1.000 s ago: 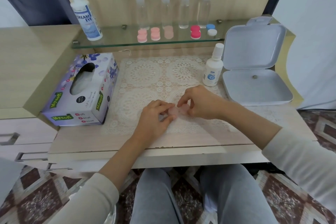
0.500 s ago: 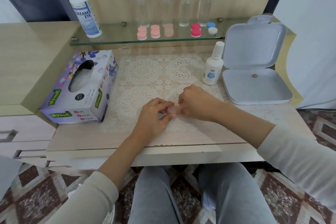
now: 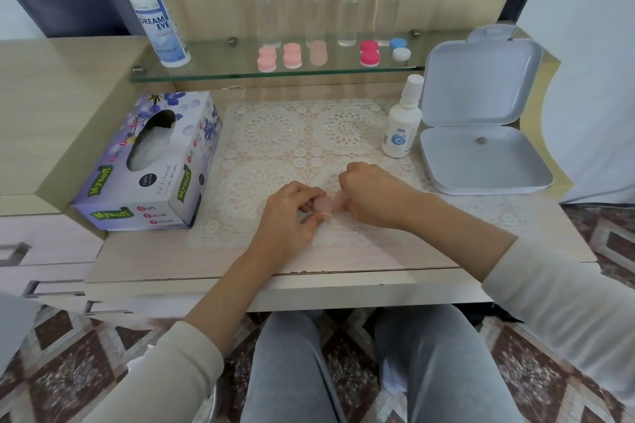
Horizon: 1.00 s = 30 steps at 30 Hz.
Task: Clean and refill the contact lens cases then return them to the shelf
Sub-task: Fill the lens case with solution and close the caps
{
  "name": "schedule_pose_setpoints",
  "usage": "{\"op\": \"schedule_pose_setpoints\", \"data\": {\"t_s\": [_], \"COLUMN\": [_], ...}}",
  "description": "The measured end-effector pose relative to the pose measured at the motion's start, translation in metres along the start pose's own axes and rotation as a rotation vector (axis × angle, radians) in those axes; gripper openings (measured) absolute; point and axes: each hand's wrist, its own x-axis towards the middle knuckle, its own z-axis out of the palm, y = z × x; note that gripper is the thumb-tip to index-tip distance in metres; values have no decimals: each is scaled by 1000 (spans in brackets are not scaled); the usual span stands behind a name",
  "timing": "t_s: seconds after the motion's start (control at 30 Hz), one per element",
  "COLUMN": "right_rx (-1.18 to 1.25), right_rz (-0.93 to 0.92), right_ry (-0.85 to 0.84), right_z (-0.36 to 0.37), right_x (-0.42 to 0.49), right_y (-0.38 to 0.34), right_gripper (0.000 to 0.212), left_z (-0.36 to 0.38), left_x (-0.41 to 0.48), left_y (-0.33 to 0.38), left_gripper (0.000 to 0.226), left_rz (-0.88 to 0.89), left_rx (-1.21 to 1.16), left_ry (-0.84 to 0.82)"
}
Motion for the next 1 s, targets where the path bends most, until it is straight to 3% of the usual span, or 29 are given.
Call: {"op": "schedule_pose_setpoints", "data": {"t_s": [0.13, 0.37, 0.73, 1.0], "right_rx": [-3, 225, 149, 473], "right_rz": [21, -97, -47, -2], "right_ry": [39, 22, 89, 249], "right_z": [1, -3, 7, 19], "right_x": [0, 1, 2, -12], "right_y": [1, 13, 13, 27], "right_gripper": [16, 26, 23, 33], "left_z": [-1, -1, -1, -11], "left_x": [0, -1, -1, 5], "left_y": [1, 3, 0, 0], "left_gripper": [31, 30, 30, 26], "left_rz": [-4, 9, 31, 4], "left_rx": [-17, -26, -15, -55], "left_ry": [-1, 6, 18, -38]}}
